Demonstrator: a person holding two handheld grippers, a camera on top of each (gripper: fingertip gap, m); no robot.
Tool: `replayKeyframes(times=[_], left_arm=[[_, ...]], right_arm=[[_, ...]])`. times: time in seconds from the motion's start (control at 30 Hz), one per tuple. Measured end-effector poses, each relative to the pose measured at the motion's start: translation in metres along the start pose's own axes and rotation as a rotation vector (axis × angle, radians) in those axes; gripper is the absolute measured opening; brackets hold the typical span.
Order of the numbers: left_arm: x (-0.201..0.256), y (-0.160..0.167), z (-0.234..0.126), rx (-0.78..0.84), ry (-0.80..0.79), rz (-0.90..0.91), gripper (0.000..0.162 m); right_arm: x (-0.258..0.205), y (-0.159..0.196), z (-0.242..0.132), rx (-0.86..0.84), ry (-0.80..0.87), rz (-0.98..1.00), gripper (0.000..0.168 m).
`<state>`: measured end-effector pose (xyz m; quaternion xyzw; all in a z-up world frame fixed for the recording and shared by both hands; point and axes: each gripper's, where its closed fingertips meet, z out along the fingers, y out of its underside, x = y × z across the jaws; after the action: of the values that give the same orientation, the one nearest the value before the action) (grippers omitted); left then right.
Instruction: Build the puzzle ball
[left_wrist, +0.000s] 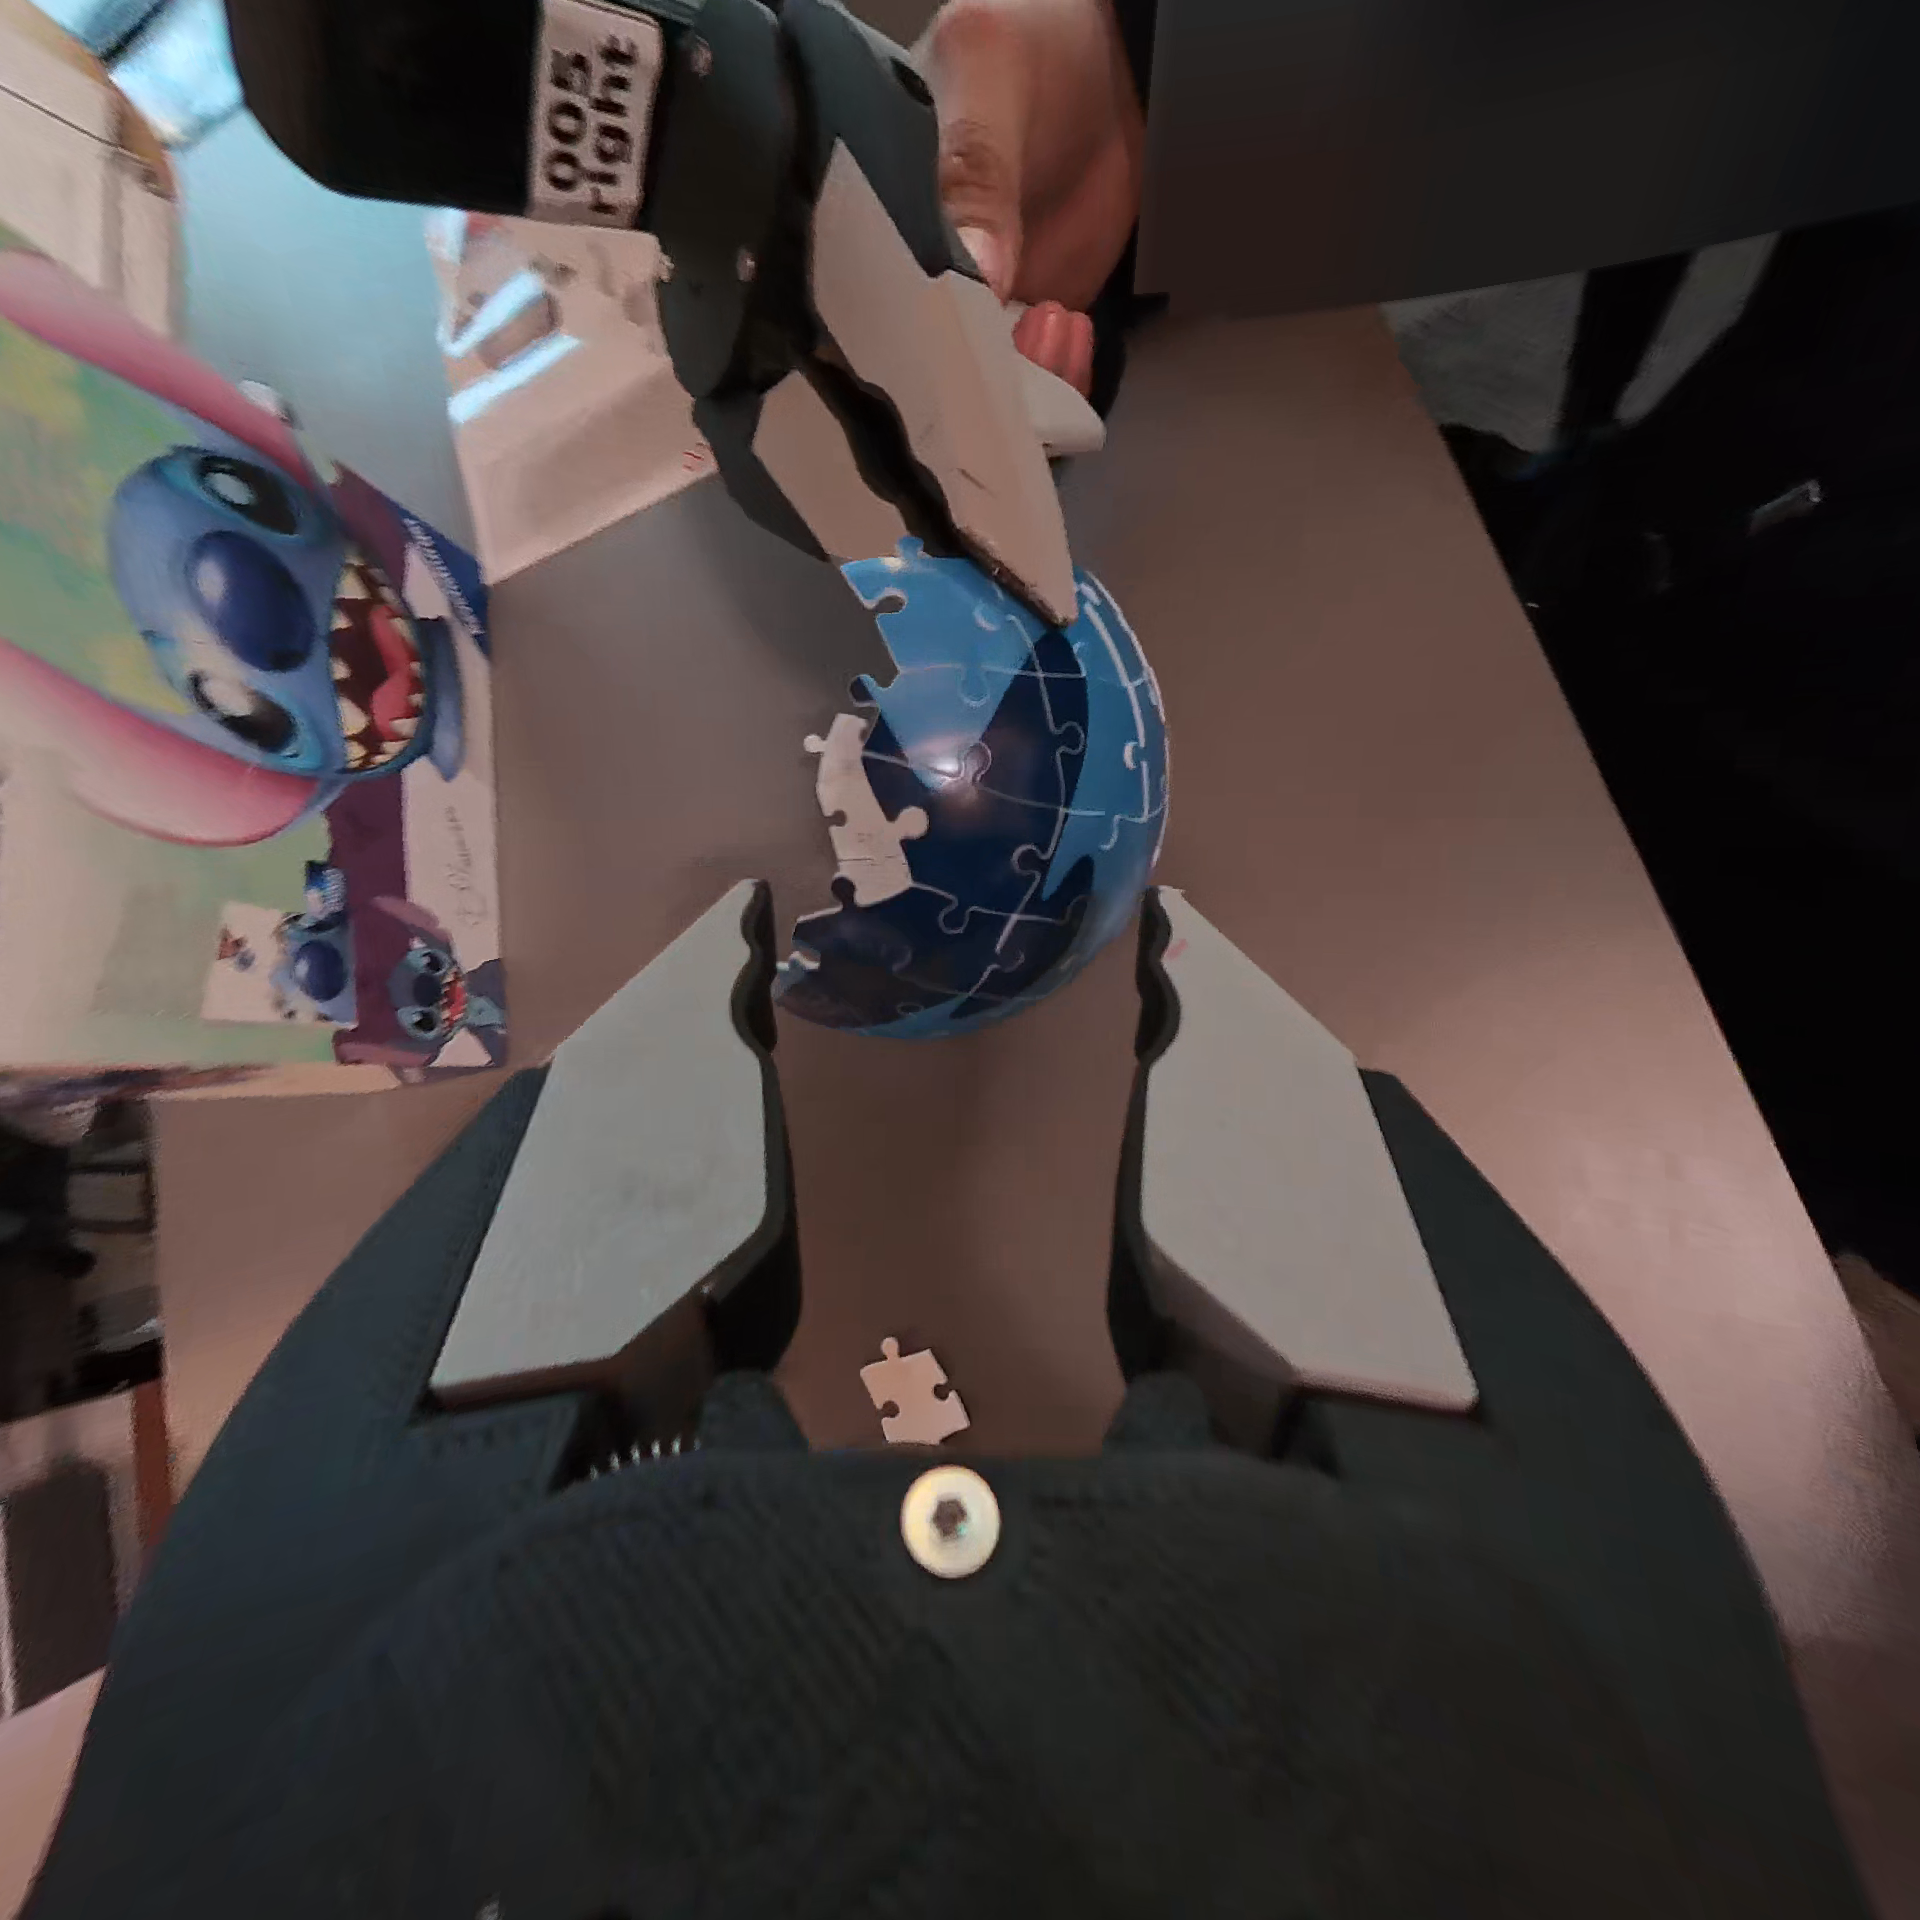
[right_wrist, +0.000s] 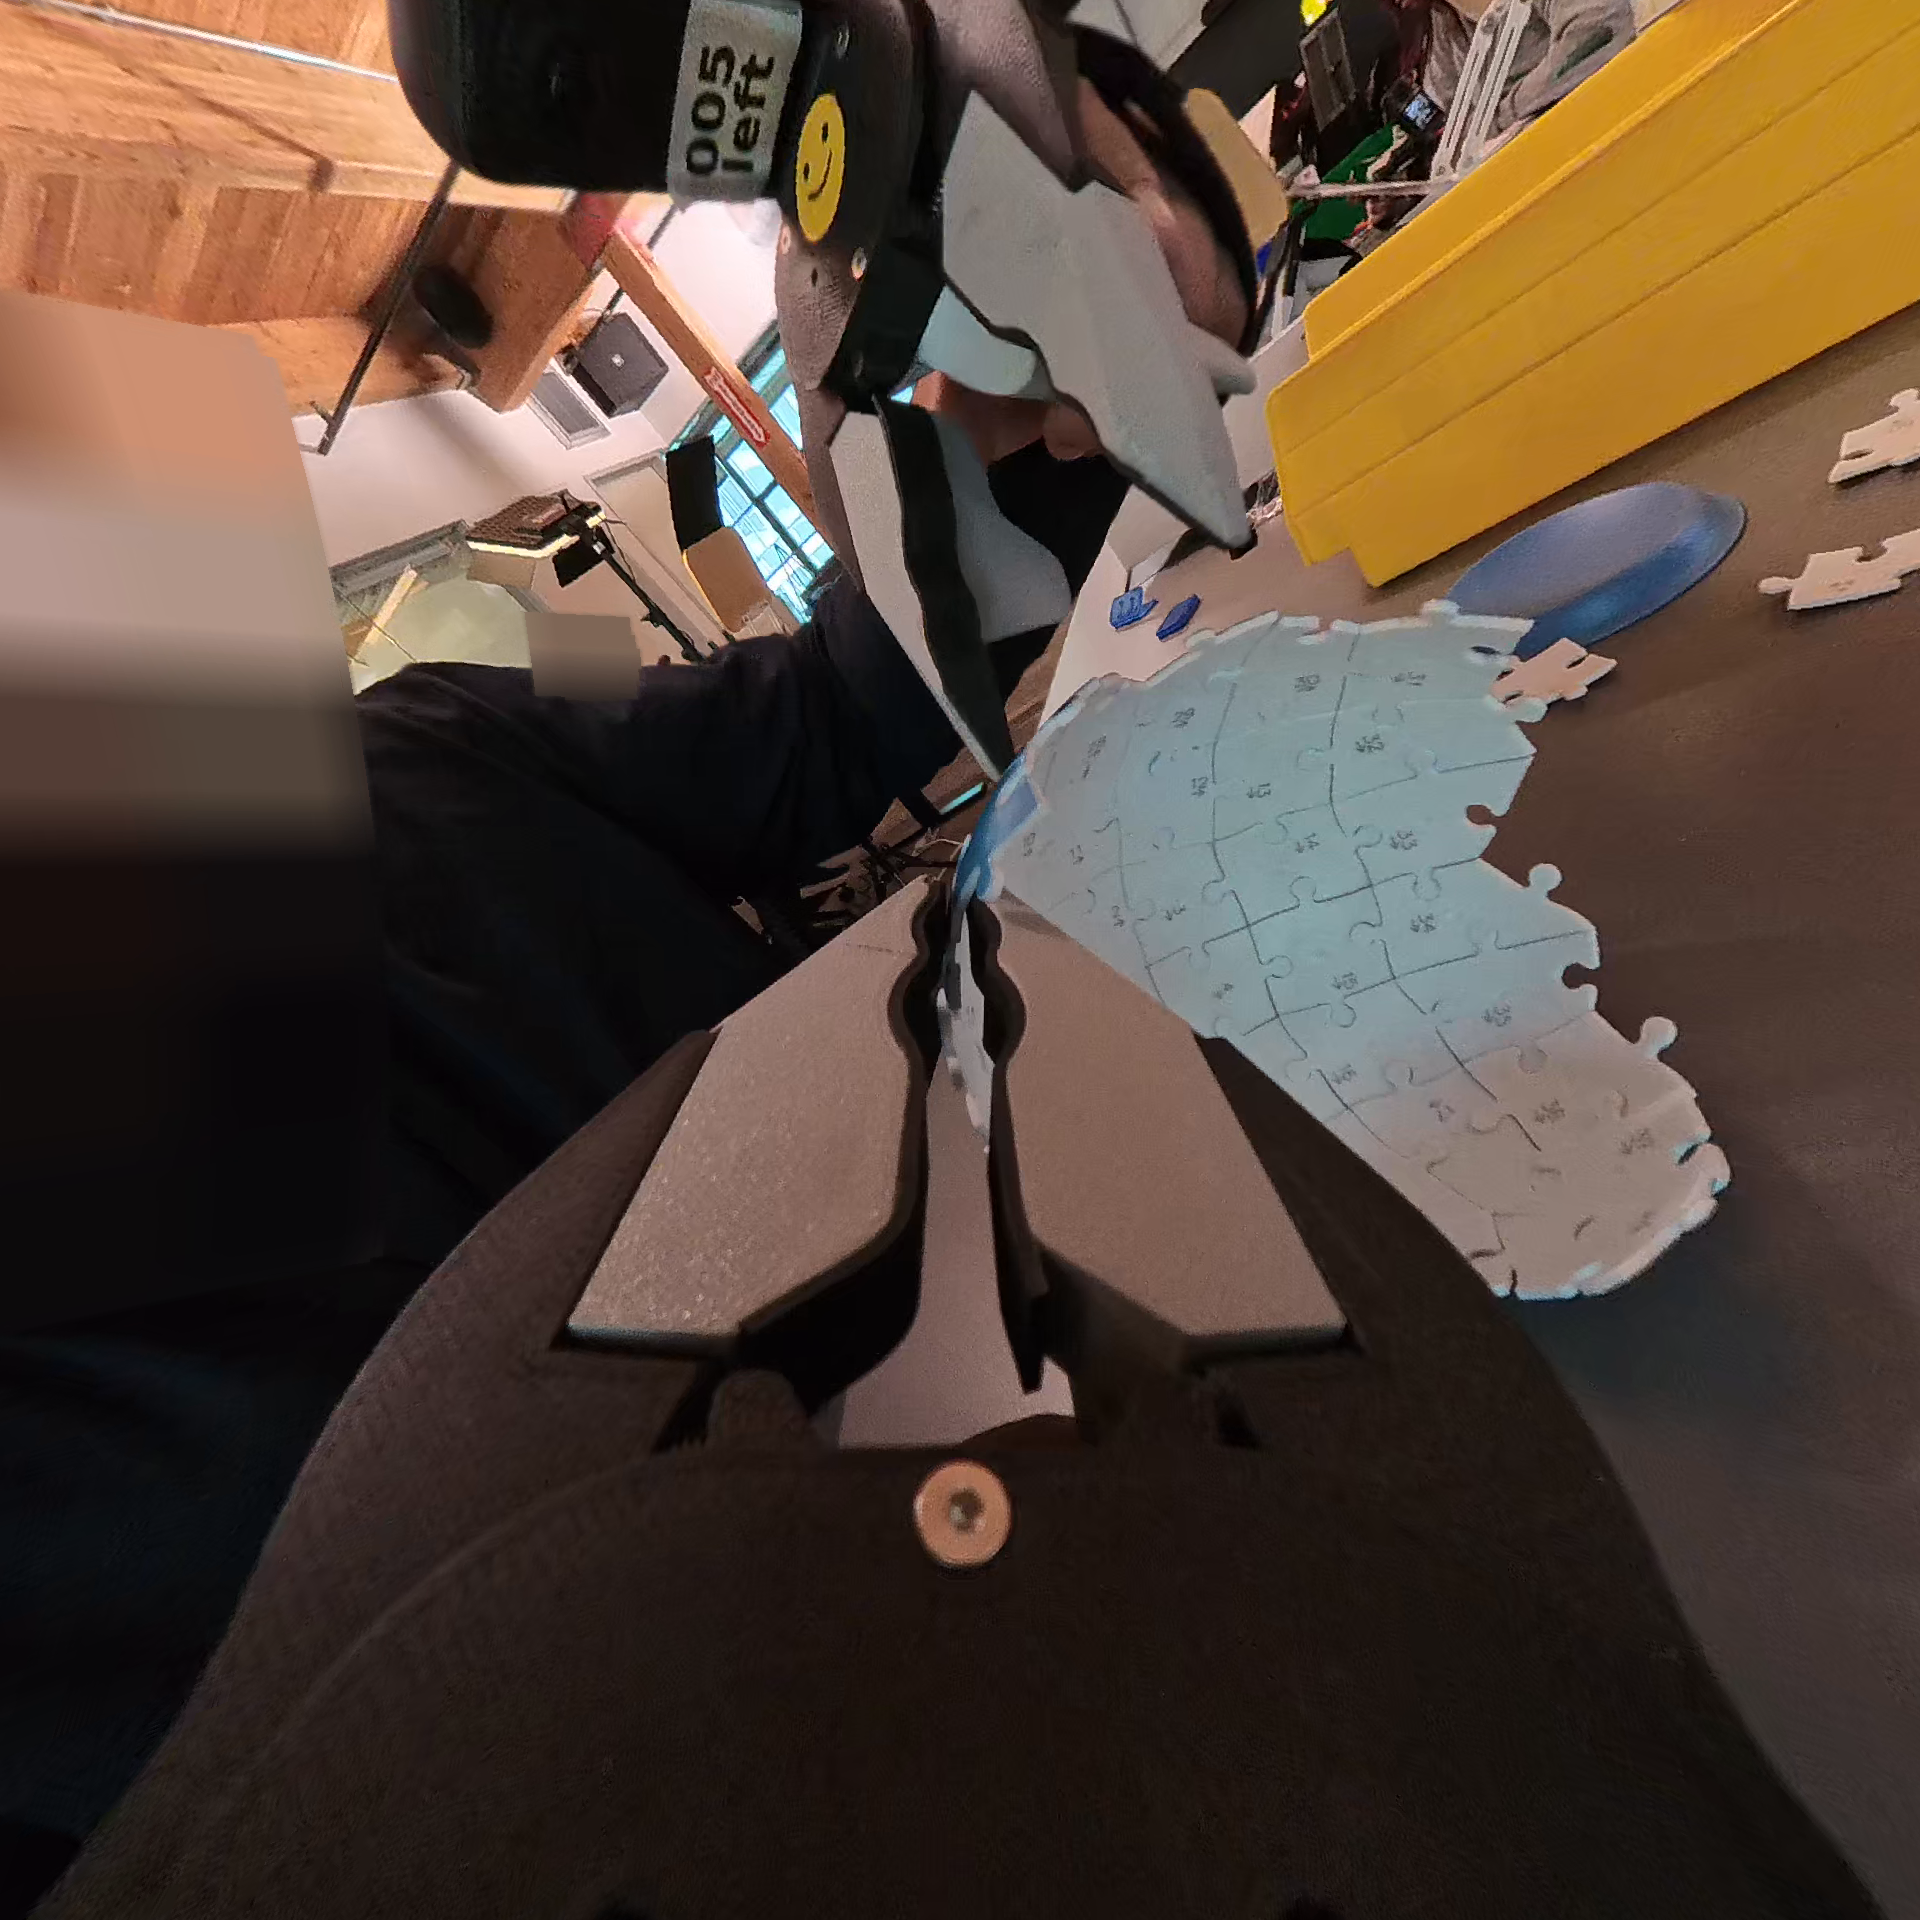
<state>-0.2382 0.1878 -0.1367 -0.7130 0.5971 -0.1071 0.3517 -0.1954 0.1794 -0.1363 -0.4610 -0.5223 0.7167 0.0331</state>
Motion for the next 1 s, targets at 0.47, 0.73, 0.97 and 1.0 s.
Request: replayKeyframes(times=[0.47,0.73,0.97,1.0], left_arm=[[-0.002,-0.021,0.013,-0.007,0.051,0.068,0.069],[-0.008,-0.019,0.018,-0.045,-0.047,0.016,0.080],[-0.012,-0.009,0.027,-0.115,-0.077,-0.002,0.073],[-0.012,-0.010,0.027,-0.115,-0.074,-0.003,0.072]], right_arm=[[0.001,-0.009,-0.006,0.073,-0.031,0.055,0.000],[0.005,-0.014,-0.010,0.121,-0.037,0.088,0.000],[0.007,-0.015,-0.010,0.131,-0.037,0.099,0.000],[0.007,-0.015,-0.011,0.133,-0.037,0.100,0.000]])
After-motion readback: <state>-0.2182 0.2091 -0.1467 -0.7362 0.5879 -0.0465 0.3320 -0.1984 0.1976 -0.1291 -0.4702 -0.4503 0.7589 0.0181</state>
